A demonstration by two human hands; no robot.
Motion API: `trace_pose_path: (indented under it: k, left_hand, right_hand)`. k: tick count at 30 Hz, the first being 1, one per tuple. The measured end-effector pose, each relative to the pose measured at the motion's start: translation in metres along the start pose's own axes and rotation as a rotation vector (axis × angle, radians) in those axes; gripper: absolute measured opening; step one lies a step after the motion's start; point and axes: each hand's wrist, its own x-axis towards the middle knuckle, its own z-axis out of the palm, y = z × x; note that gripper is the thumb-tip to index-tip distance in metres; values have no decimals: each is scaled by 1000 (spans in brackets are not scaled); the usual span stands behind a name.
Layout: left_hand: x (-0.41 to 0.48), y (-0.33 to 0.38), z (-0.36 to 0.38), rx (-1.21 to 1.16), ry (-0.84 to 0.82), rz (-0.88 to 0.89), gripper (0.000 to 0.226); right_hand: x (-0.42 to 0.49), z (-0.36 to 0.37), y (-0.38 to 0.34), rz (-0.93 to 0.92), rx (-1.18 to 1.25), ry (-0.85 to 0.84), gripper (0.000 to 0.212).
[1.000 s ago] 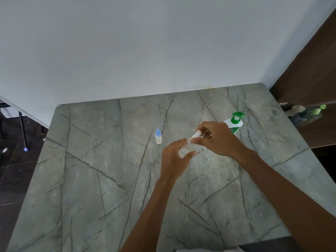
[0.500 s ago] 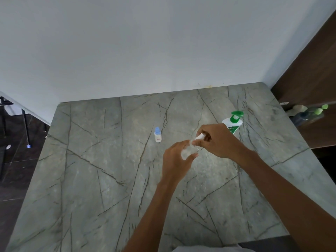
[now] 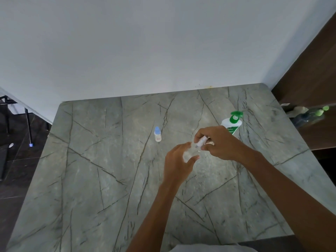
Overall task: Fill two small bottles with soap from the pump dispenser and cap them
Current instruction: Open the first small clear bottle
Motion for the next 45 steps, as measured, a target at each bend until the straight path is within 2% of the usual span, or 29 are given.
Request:
trace_pose_path:
  k: [3, 7, 10, 13, 15, 19, 22, 25, 28, 32, 39, 45]
  left_hand:
    - [0, 1, 1, -4, -6, -9, 47]
    - [2, 2, 2, 0, -21, 9, 47]
    - [2, 2, 2, 1, -27, -2, 47]
    - [2, 3, 1, -4, -13, -4, 47]
    - [2, 1, 1, 2, -6, -6, 49]
    - [3, -2, 2, 9, -6, 8, 50]
    - [3, -1, 2, -2, 2, 2, 50]
    - [2, -3, 3, 5, -2, 3, 50]
    - [1, -4, 3, 7, -13, -2, 51]
    - [1, -3, 4, -3, -27, 3, 51]
    - [-2, -5, 5, -13, -40, -11, 49]
    - [-4, -11, 6, -45, -24, -49, 47]
  right_hand:
    - [-2, -4, -2, 14, 58, 9, 49]
    - [-2, -4, -4, 56, -92, 101, 31]
    - [-2, -2, -1, 26, -51, 74, 21]
    - [-2, -3, 0, -3, 47, 23, 43]
    - [-3, -4, -2, 25, 77, 55, 51]
    - [-3, -4, -4, 56, -67, 148, 33]
    - [-3, -3, -2, 40, -25, 109, 19]
    - [-4, -4, -2, 36, 44, 43, 37]
    - [-5, -3, -4, 82, 40, 94, 48]
    - [-8, -2, -6, 119, -101, 128, 36]
    - [-13, -8, -8, 112, -37, 108, 21]
    - [-21, -28, -9, 122, 17, 210, 19]
